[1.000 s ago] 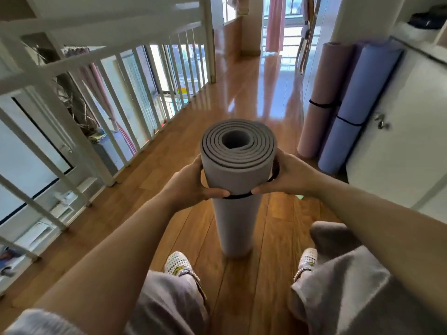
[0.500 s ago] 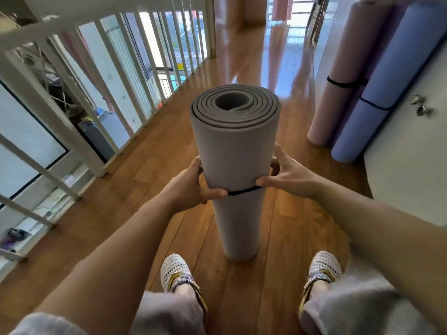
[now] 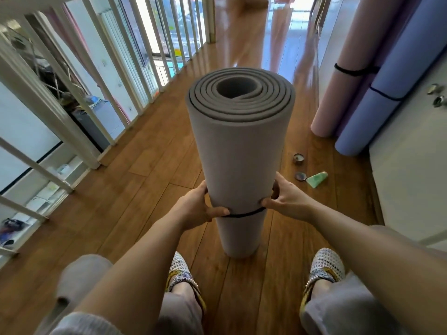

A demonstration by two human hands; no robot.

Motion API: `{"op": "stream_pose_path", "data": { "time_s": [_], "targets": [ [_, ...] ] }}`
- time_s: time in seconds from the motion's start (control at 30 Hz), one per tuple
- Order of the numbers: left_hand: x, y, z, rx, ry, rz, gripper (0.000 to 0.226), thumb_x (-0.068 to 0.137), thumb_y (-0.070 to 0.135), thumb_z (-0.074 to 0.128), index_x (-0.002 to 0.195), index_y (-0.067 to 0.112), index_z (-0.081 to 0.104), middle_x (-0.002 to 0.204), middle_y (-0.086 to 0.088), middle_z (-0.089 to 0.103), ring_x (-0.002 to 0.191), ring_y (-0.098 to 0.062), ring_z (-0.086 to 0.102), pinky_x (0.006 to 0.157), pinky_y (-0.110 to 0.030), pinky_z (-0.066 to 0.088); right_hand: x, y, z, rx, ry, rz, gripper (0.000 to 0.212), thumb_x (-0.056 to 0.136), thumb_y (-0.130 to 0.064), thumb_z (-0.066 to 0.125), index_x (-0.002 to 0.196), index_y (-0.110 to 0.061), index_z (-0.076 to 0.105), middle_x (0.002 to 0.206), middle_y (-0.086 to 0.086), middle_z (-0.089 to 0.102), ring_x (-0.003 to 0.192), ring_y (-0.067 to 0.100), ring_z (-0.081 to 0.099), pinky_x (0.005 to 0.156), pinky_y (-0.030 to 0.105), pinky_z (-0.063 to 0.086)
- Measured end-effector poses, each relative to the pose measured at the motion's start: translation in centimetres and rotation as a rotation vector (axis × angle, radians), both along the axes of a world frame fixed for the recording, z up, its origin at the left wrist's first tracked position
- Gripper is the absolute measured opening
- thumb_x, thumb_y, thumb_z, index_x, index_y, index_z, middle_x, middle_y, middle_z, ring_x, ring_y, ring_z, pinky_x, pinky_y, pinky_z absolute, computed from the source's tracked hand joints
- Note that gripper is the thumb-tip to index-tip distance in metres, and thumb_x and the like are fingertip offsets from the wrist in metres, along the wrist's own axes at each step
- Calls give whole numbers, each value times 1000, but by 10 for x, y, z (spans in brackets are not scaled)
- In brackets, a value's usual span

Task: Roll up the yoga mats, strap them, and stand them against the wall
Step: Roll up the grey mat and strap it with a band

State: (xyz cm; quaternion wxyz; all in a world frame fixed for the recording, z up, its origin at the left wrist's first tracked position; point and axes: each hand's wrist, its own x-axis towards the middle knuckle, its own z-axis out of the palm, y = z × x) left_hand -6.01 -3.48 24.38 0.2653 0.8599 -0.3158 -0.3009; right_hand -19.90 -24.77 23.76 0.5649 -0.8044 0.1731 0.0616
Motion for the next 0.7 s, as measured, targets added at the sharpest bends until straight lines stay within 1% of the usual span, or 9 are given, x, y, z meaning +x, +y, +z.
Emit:
{"op": "stream_pose_path", "data": {
  "time_s": [0.07,0.13,0.23,0.33,0.43,0.5,0.53,0.6,0.7],
  "targets": [
    [-2,1,-1,-22,17,7,84,75,43,75,144,30,30,122,4,54,73,-10,65,76,-37,58,-3,5,1,51,-22,-27,93,74,-43,76,149,-27,24,136,-4,50,126,16,47,90,24,48],
    [-4,1,-1,-45,24,8,81,75,41,76,143,29,33,117,4,55,72,-10,64,76,-38,58,-6,7,6,84,-14,-32,86,70,-43,74,144,-23,35,132,-5,52,122,16,50,84,19,47],
    [-4,0,-1,-83,37,27,77,75,39,76,140,27,36,115,5,55,77,-13,65,77,-40,58,-13,1,13,237,36,-66,76,66,-35,76,135,-24,45,131,-6,55,119,14,53,92,26,49],
    [-5,-3,2,-103,60,40,77,75,40,75,140,29,35,116,6,55,80,-14,65,75,-37,58,-23,-7,16,459,25,-199,63,69,-30,79,126,-21,53,128,-1,62,119,19,58,103,41,46],
    [-11,-11,6,-84,65,17,82,74,41,76,142,32,32,119,5,55,84,-15,65,80,-39,57,-24,-7,28,548,-48,-334,65,76,-45,68,134,-21,50,130,2,59,125,28,52,103,55,41],
    [-15,-17,9,-103,81,19,83,74,40,76,144,31,31,125,5,53,102,-17,60,91,-40,52,-20,-3,40,644,-66,-328,73,79,-62,58,142,-28,42,141,2,49,131,29,43,105,63,34],
    [-17,-19,10,-127,102,24,83,76,37,76,145,29,31,128,6,51,112,-17,54,96,-38,48,-19,-1,46,672,-65,-304,82,75,-71,55,145,-33,36,147,1,42,135,29,38,106,65,30],
    [-21,-21,13,-193,205,38,78,79,29,74,145,25,31,125,12,49,123,-16,45,96,-30,44,-16,3,53,673,-63,-278,97,64,-79,48,149,-40,23,155,0,29,142,28,27,106,65,26],
    [-28,-22,18,-269,482,75,73,79,23,76,136,34,31,115,21,47,116,-11,46,88,-24,43,-12,4,56,656,-71,-300,105,60,-83,44,151,-40,15,158,-1,22,144,28,22,105,65,27]
  ]
}}
